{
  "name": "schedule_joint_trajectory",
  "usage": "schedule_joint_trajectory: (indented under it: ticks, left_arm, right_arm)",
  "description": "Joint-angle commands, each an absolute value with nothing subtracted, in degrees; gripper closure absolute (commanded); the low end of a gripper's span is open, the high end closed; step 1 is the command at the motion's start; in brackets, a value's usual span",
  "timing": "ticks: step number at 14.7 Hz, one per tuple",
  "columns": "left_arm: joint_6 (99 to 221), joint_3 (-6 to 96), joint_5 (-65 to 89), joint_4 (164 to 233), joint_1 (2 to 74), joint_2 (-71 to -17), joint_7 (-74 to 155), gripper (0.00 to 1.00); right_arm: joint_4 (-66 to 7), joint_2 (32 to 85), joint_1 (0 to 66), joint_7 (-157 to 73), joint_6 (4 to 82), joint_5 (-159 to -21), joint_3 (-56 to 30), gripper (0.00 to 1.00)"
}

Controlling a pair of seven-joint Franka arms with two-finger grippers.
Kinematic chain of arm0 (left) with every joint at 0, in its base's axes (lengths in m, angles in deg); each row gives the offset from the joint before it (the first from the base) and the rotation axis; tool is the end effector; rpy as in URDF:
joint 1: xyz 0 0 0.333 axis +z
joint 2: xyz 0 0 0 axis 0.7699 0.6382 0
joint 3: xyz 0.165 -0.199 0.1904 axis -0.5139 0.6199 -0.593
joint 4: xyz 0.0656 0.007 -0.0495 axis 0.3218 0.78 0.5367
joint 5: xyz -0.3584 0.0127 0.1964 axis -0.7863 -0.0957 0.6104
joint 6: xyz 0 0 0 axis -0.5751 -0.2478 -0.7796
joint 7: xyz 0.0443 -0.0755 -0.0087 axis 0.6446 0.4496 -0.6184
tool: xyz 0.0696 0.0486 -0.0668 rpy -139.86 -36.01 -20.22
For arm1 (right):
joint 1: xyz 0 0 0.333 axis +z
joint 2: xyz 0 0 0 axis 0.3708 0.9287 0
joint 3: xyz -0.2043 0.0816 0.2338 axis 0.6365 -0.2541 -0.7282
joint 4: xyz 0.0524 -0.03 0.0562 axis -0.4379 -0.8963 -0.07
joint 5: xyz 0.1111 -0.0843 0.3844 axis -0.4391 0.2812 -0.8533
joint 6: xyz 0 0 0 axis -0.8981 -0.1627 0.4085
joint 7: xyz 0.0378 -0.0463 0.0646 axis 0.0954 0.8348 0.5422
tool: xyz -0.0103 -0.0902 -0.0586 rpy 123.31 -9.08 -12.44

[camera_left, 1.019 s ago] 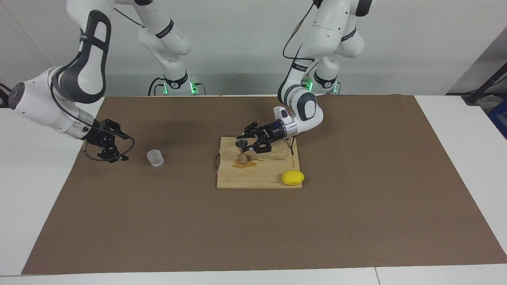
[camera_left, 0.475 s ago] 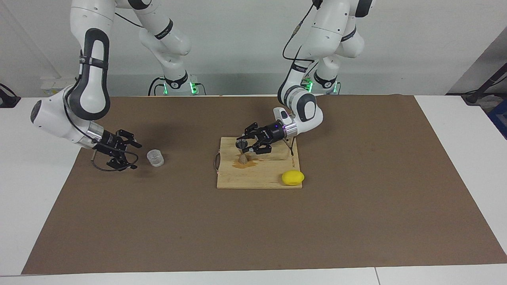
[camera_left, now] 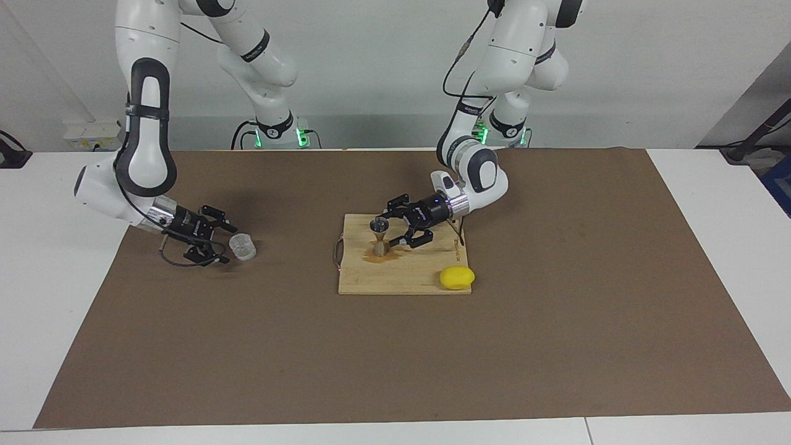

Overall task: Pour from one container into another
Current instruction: 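Release the cup with the left gripper while the right gripper grasps the glass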

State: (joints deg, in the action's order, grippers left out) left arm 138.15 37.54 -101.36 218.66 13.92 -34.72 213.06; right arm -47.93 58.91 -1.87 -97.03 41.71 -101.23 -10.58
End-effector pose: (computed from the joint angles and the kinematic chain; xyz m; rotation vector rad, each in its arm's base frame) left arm 0.4576 -0.3328 0.2257 1.5166 -1.0153 1.4370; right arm 0.5317 -0.1409 0.2565 -1.7750 1.8476 0.6684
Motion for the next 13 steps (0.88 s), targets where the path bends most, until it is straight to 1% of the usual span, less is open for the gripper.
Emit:
schedule_joint_trajectory:
  ticks: [1,2,3,5,7,13]
  left_arm:
    - [137.3,37.8,-100.6,221.4,15.7,-35.3,219.8,0.00]
    - [137.0,37.8,-100.3,222.2,15.9,-35.6,219.8,0.00]
    - [136.3,37.8,-99.4,223.8,16.6,-36.9,219.8,0.00]
    - [136.7,37.8,-96.0,227.7,18.9,-40.8,219.7,0.00]
    - [136.6,37.8,-91.3,230.8,22.3,-44.0,219.6,0.00]
    - [136.2,37.7,-71.6,233.7,33.6,-50.7,219.0,0.00]
  right_arm:
    - [-49.1,59.3,-2.7,-95.0,43.8,-104.3,-11.3,0.00]
    - [-49.5,59.3,-2.5,-94.9,44.0,-105.5,-11.2,0.00]
    - [-49.7,59.2,-2.5,-94.8,44.0,-106.0,-11.2,0.03]
    - [-50.1,59.0,-2.4,-94.8,43.8,-106.1,-11.3,0.07]
    - [-50.7,58.8,-2.3,-94.3,43.9,-108.0,-11.3,0.08]
    - [-51.2,58.6,-1.9,-94.3,43.9,-109.0,-11.4,0.15]
